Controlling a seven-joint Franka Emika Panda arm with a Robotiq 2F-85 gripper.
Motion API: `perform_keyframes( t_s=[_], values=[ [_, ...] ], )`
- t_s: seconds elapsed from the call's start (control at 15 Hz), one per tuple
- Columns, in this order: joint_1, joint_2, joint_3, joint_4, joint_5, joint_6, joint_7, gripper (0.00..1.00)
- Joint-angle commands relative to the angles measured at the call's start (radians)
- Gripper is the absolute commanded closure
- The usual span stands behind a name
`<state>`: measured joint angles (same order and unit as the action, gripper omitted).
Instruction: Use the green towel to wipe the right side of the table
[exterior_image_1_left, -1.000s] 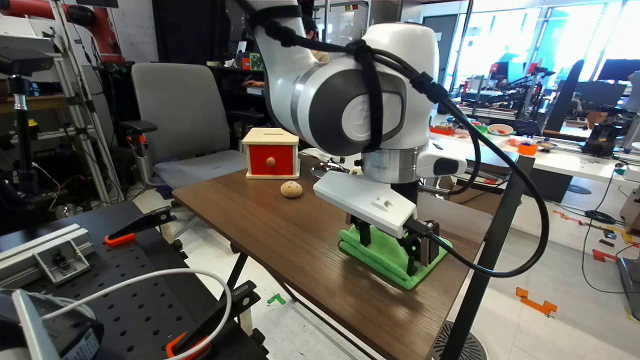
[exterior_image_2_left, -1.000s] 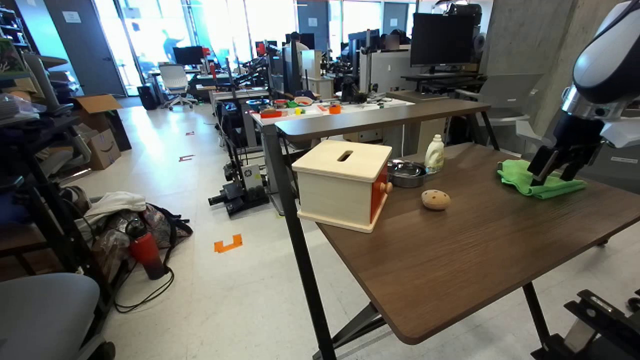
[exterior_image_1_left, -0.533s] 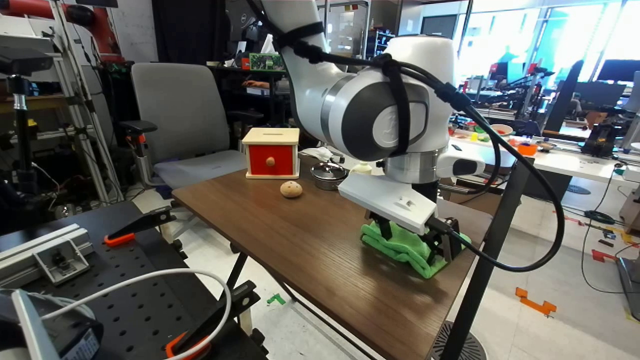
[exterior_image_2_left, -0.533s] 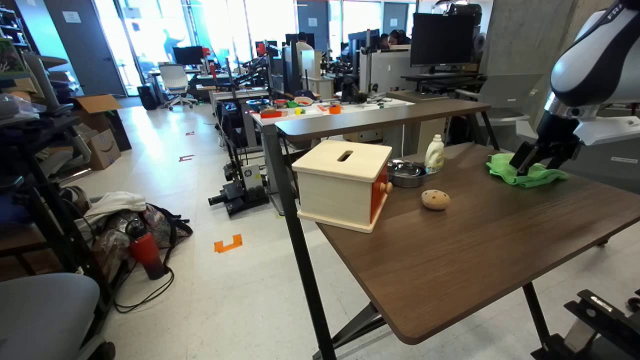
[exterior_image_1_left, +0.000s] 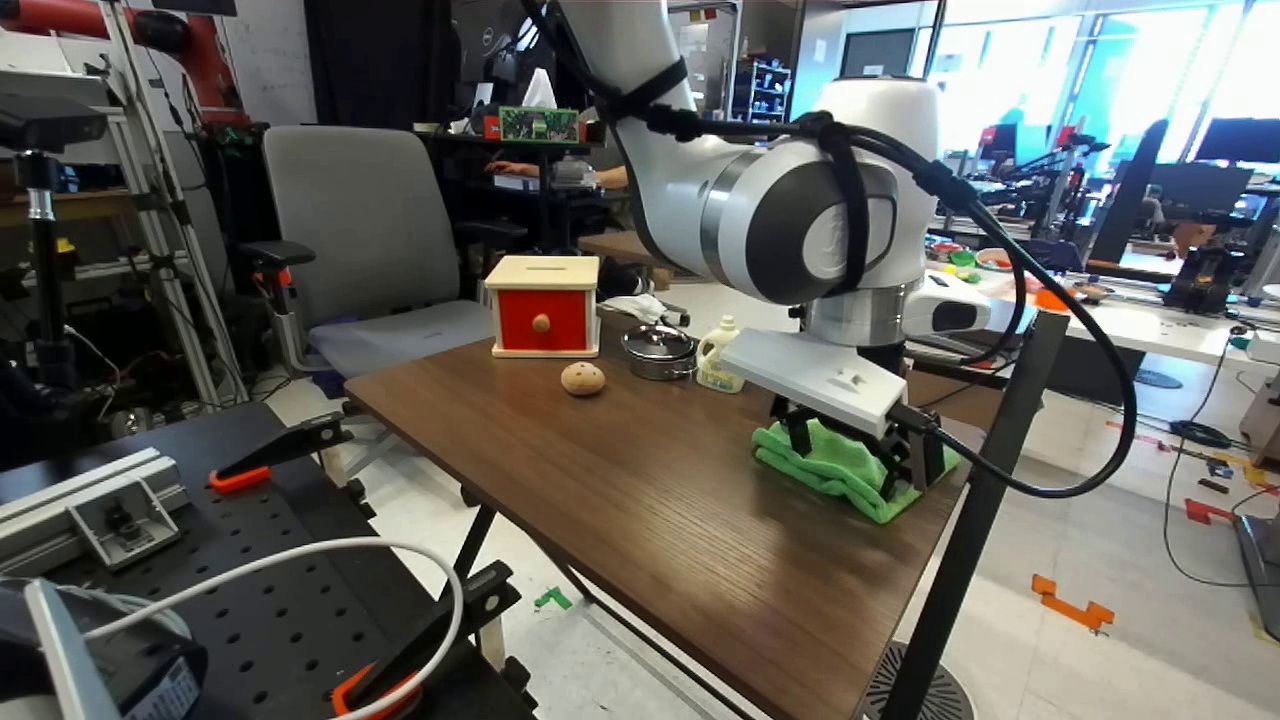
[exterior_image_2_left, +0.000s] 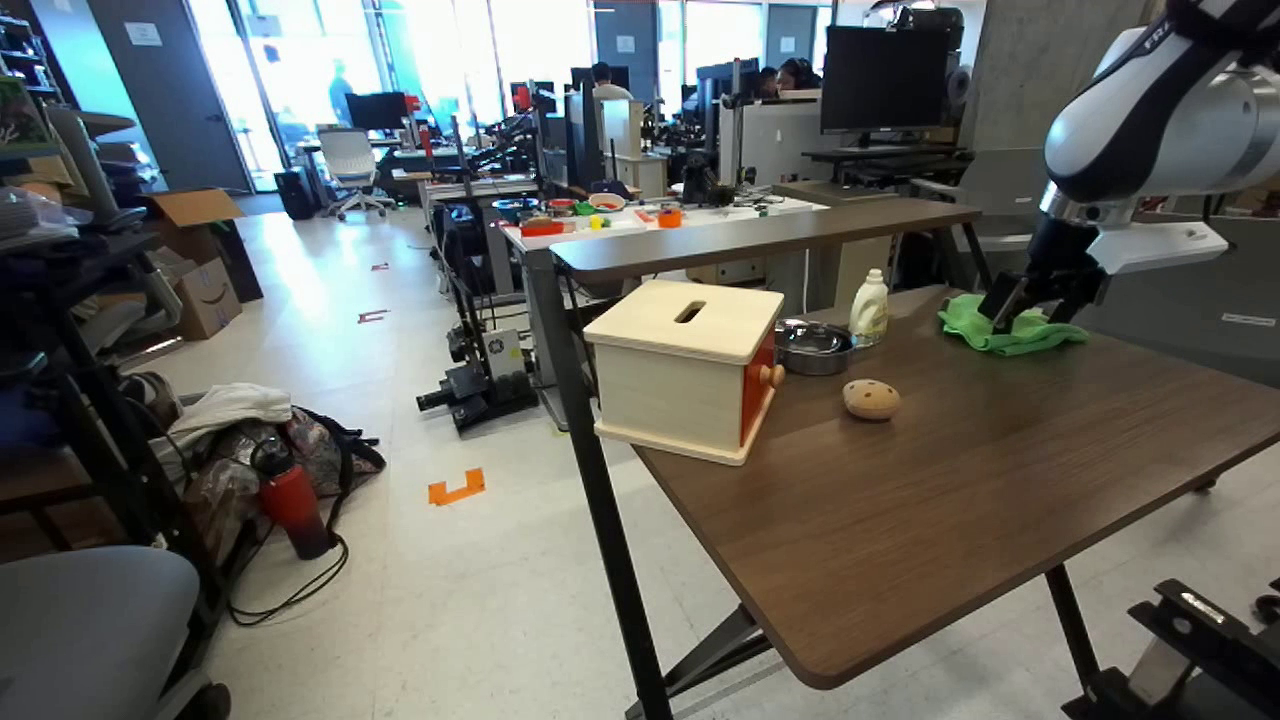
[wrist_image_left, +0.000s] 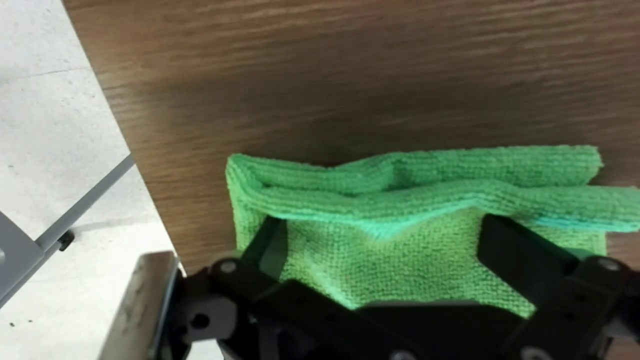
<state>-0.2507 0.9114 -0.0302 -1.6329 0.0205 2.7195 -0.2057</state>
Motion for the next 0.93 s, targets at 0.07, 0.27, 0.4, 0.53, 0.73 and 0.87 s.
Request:
perform_keyframes(
  t_s=[0.07,0.27,0.4,0.53,0.73,0.87],
  values=[
    [-0.011,0.018,0.034,-0.011,-0.004,0.004,-0.03,0.0],
    [-0.05,-0.033,0.086,-0.108,0.008,0.035,-0.096,0.0],
    [-0.08,-0.069,0.12,-0.185,0.013,0.047,-0.141,0.0],
    [-0.108,-0.106,0.145,-0.27,0.01,0.072,-0.18,0.0],
    [-0.147,-0.173,0.167,-0.398,0.004,0.098,-0.233,0.0],
    [-0.169,-0.216,0.176,-0.47,0.001,0.097,-0.265,0.0]
  ],
)
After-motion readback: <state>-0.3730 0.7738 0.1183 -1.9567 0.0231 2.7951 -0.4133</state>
